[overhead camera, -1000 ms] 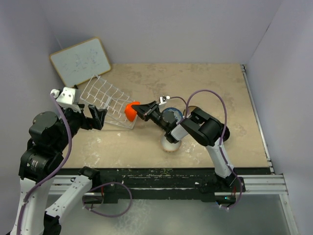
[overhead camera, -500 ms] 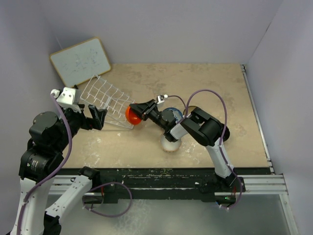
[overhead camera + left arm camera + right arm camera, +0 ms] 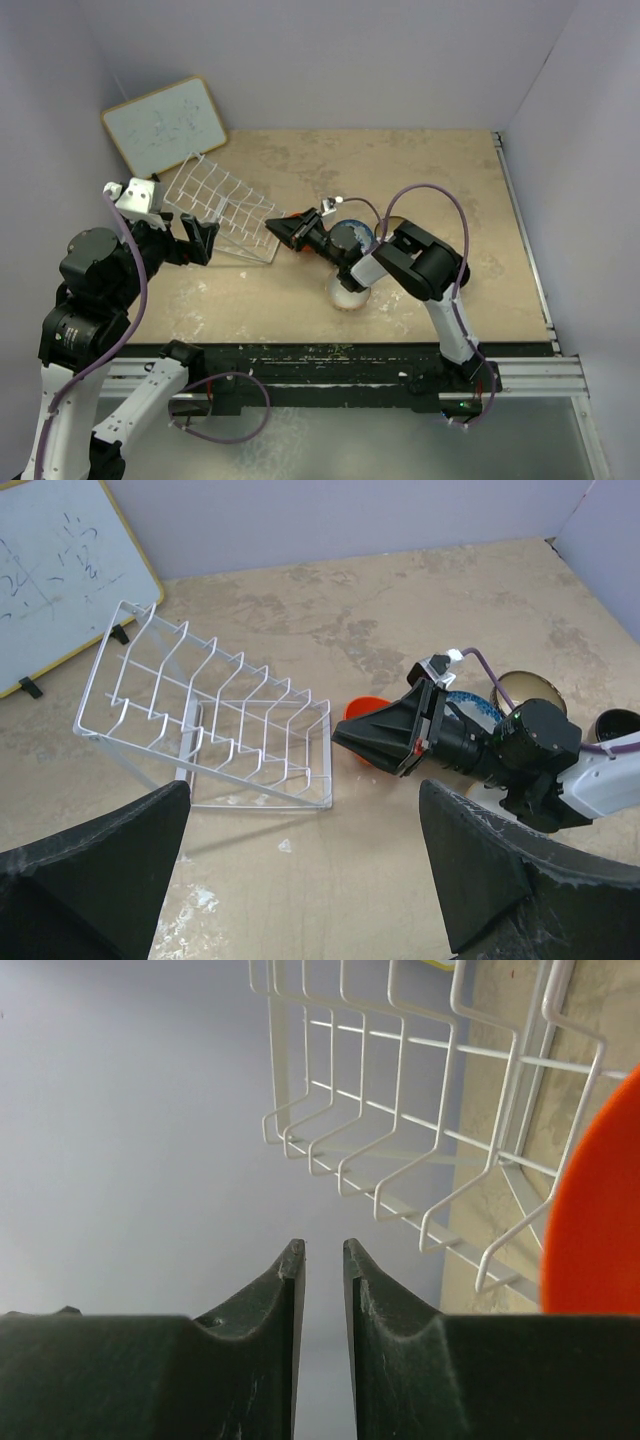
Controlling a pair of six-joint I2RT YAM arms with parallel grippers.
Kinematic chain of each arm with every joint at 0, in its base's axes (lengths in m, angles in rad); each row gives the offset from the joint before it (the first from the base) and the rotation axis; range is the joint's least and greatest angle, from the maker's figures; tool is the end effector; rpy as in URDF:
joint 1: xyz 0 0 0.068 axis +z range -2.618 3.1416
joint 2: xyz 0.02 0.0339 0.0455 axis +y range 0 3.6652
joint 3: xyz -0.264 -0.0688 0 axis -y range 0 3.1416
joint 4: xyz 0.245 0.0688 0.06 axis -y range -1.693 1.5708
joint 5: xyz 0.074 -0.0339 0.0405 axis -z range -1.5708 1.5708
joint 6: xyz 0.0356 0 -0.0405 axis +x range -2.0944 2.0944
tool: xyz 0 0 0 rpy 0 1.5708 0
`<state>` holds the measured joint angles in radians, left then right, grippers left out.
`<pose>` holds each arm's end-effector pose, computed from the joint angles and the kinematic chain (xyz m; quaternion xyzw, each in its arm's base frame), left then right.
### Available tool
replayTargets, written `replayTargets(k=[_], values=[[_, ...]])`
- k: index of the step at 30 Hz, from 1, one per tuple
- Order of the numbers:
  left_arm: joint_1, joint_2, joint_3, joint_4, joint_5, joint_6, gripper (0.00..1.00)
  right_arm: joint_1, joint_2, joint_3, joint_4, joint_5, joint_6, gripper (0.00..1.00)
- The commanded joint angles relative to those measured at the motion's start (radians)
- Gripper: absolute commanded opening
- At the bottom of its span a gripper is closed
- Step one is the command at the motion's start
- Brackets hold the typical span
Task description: Load the bowls into the dish rack
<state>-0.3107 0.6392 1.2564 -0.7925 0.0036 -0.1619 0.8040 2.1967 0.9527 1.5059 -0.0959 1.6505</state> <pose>0.0772 -0.0249 0.4426 0.0581 0.7641 -0.1518 0.6243 0.2861 0.3018 0.1430 0.2151 0.5700 0.7560 0.2395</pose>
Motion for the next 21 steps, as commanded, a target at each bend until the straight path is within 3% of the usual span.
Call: replayTargets(k=[1, 8, 16, 21], values=[[-0.004, 0.003, 0.000, 0.049, 0.008, 0.003, 0.99, -0.004, -0.112, -0.017, -0.022, 0.010, -0.044, 0.26], [-0.004, -0.003, -0.006, 0.051, 0.010, -0.005, 0.99, -0.005, -0.297, -0.038, -0.246, 0.028, -0.191, 0.35], [-0.005, -0.003, -0.001, 0.057, 0.011, -0.014, 0.99, -0.004, -0.491, 0.081, -0.875, 0.062, -0.542, 0.56], [-0.005, -0.002, 0.012, 0.050, 0.006, -0.012, 0.99, 0.003, -0.612, 0.111, -1.216, 0.196, -0.773, 0.64]])
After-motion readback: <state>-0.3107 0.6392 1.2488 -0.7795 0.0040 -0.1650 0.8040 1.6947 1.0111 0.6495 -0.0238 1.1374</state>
